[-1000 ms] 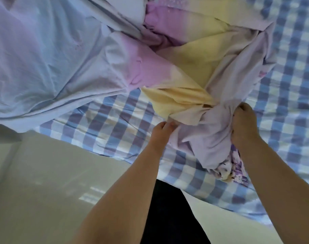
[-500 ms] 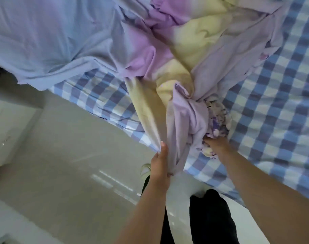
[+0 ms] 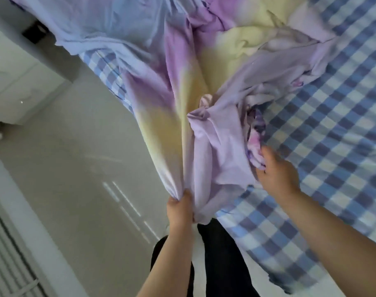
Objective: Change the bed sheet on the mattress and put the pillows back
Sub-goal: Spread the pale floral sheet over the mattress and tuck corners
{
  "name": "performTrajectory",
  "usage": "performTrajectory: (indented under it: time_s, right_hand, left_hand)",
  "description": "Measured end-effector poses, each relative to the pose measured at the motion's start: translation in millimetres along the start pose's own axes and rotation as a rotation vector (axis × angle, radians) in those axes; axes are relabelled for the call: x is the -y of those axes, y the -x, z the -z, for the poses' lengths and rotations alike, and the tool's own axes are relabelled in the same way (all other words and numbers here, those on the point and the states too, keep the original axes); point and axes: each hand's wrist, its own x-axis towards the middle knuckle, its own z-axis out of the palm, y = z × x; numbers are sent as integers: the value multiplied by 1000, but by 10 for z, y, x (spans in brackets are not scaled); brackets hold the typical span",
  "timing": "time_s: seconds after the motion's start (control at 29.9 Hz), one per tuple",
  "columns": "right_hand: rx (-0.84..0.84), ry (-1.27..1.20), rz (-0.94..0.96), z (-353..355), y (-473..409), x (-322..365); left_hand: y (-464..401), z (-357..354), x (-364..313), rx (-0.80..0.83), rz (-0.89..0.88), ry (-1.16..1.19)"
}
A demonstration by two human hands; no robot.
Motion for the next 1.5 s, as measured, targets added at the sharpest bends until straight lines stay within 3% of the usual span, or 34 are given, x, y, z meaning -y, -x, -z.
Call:
performTrajectory:
  time_s: [0.03,0.07,0.13,0.2,0.23,0.27,0.37,0.4,0.47,0.5,0.53,0.6,0.64,0.67,0.74,0.8,0.84,0.9,0.97,1.04,1.1,1.14,1.2,1.27,1.34,1.4,1.5]
  right_hand:
    - [139,163,89,-41,194,-140]
    - [387,298,90,-143,406,-334]
    - [911,439,-86,-256,826,-727]
    - [1065,445,-255,-328,1125,-1193]
    - [1137,497,-139,-473,1293,-1435]
    - [1149,508,-92,-631,1521,-1667]
    - [633,44,-98,-414,1735,-1451]
    - [636,-276,-336,-179,1780,-1181]
    - [409,-921,-961,-34,1896,-1047]
    - [370,-1240,-1112,15,1980,-1029]
    - [479,-1624,-1092,54,2048,-1098]
    - [449,-1946,-925,289,2124,-1255]
    - [460,-1972,-909,399,2187,-1304]
    - [468,-1846,-969,450,2261,-1406]
    - [528,-1301,-1080,407,2540,-1624]
    - [655,-804,-1045,302,2801,-1858]
    - [668,-714,-1055,295,2882,-1961]
    - [705,-922,-1101,399,2976,-2085]
    - [697,-1382,-1152,538,3000,-2154]
    - [878,-1701,-1117,695,2983,-2172]
    - [1183,-1704,-1021,737,3046,-2255]
    - [1313,-1571,-992,742,3071,-2272]
    - [1509,-1291,-957,767,3110,-2226]
    - [1555,-1170,-904,765,3155,-2153]
    - [1514,-1124,-892,718,3205,-2120]
    - [1469,-1109,-871,655,3303,-2092]
    - [1473,-1168,-885,611,3495,-2015]
  left_hand:
    - [14,-18,215,-18,89,-24]
    - [11,-31,430,2,164,-51]
    - [-99,-36,886,82,255,-163]
    - [-130,-53,1160,144,255,-318]
    - [-74,-74,1247,144,216,-371]
    - [34,-97,1288,124,145,-397]
    - [466,-139,1434,-6,-190,-333]
    - [643,-145,1504,-25,-310,-262]
    - [933,-151,1593,-49,-463,-136]
    - [1021,-123,1612,-71,-482,-64]
    - [1064,-87,1623,-90,-460,31]
    - [1093,17,1694,-17,-299,273]
    - [1052,72,1805,44,-185,290]
    - [1014,119,1952,104,-72,204]
    - [1008,162,2317,255,152,21]
    - [1016,130,2672,349,283,65]
    - [1033,111,2809,335,295,163]
    - [1054,51,2979,137,235,421]
    - [1129,-26,3043,-81,112,585]
    - [1225,-139,3035,-347,-42,443]
    - [1256,-202,3073,-558,-73,247]
    - [1298,-234,3093,-539,-22,258]
    - [1469,-378,3106,-171,197,377]
    - [1673,-593,3192,245,320,423]
    - [1782,-832,3348,465,260,307]
    - [1847,-1022,3448,423,172,234]
    - [1887,-1175,3602,135,116,521]
